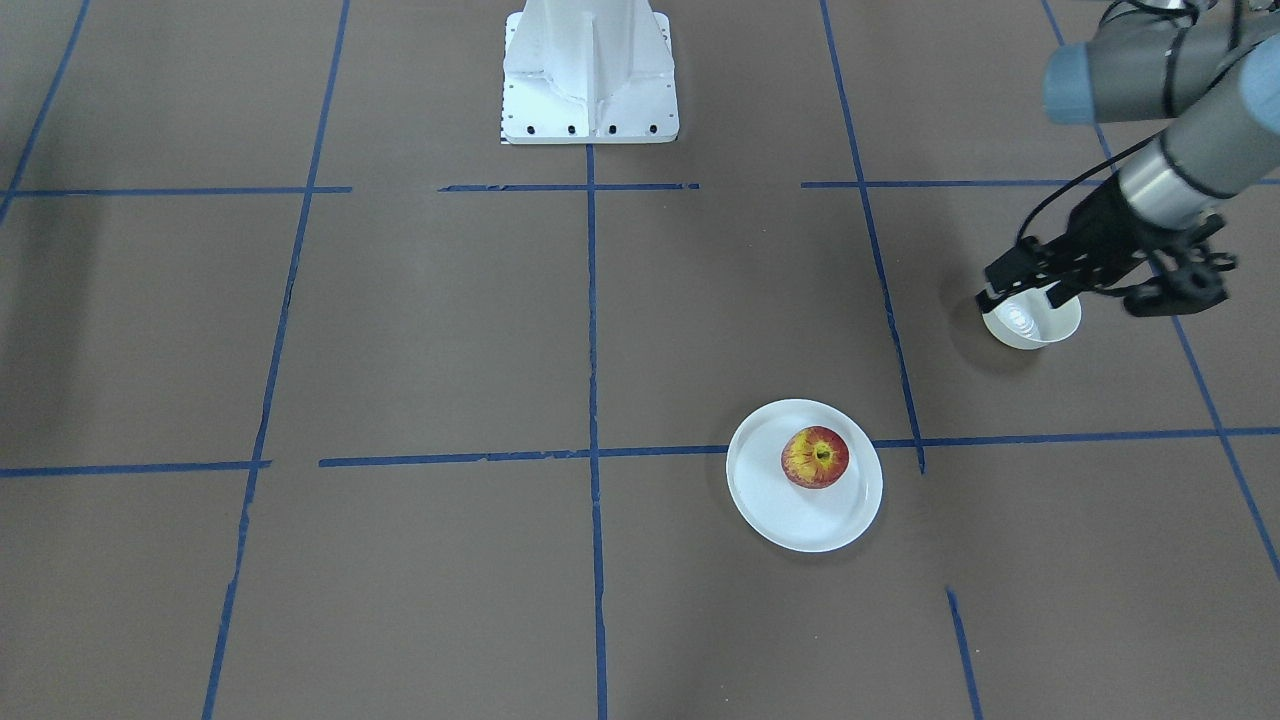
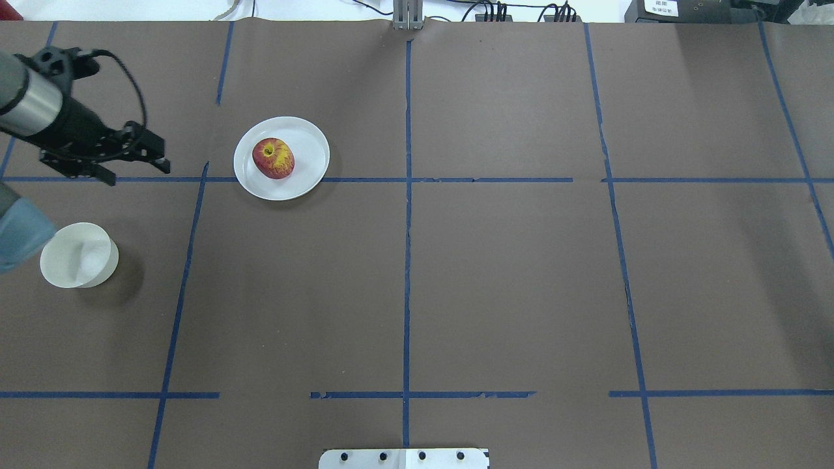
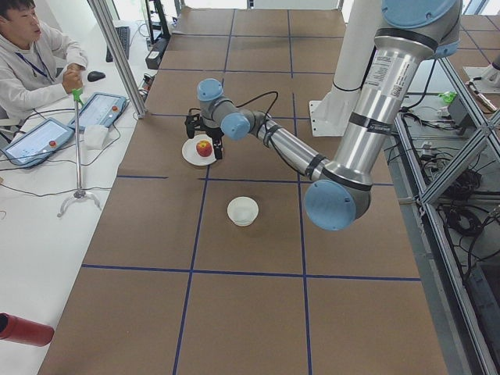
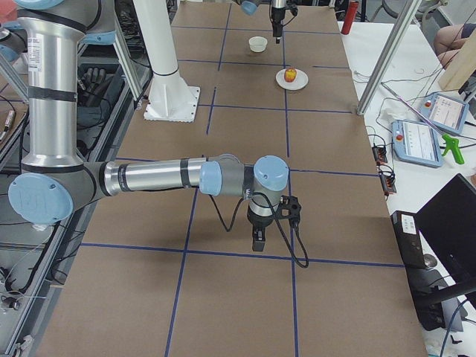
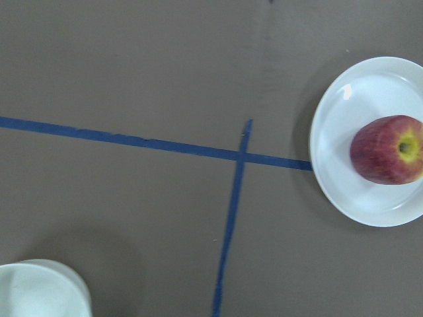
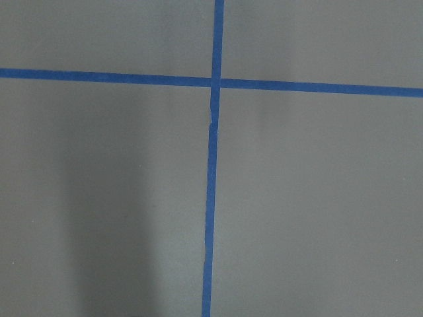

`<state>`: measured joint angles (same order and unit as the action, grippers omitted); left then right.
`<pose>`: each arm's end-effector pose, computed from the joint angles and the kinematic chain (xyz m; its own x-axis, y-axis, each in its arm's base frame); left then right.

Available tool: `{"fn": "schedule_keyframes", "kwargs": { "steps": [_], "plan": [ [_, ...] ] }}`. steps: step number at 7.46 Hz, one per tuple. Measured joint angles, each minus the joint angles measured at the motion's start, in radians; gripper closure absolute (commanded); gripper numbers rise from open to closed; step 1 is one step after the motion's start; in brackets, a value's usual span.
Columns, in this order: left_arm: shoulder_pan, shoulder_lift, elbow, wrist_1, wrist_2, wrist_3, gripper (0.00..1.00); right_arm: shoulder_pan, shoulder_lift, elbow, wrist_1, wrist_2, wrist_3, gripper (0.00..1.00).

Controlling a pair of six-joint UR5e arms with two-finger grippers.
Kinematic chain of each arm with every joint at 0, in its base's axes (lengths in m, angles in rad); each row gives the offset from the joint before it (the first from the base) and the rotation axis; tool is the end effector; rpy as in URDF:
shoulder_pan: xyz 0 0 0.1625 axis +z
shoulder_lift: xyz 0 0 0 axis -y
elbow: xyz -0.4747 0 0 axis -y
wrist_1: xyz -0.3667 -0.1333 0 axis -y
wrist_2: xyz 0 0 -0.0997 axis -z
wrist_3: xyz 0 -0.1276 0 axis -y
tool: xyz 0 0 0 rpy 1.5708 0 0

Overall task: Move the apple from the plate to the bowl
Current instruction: 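Move the left gripper over the apple on the white plate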

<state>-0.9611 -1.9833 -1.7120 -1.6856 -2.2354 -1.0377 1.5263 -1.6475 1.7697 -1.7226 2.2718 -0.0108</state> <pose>0.3233 -0.5582 0.4216 0.6037 -0.1657 -0.7798 0.1389 0.9851 -0.1018 0.0321 -0.4262 0.6915 0.7638 -0.0257 0.6450 0.0527 0.9984 -0.0226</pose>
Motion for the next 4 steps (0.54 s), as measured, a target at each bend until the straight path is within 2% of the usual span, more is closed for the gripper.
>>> {"fn": "schedule_keyframes", "kwargs": {
  "steps": [1, 4],
  "plan": [
    [0.015, -0.079, 0.086, 0.008, 0.019, -0.022, 0.01, 0.000, 0.000, 0.000, 0.000, 0.000, 0.000, 0.00],
    [0.033, -0.246, 0.349, -0.116, 0.031, -0.170, 0.01, 0.000, 0.000, 0.000, 0.000, 0.001, -0.001, 0.00]
  ]
}}
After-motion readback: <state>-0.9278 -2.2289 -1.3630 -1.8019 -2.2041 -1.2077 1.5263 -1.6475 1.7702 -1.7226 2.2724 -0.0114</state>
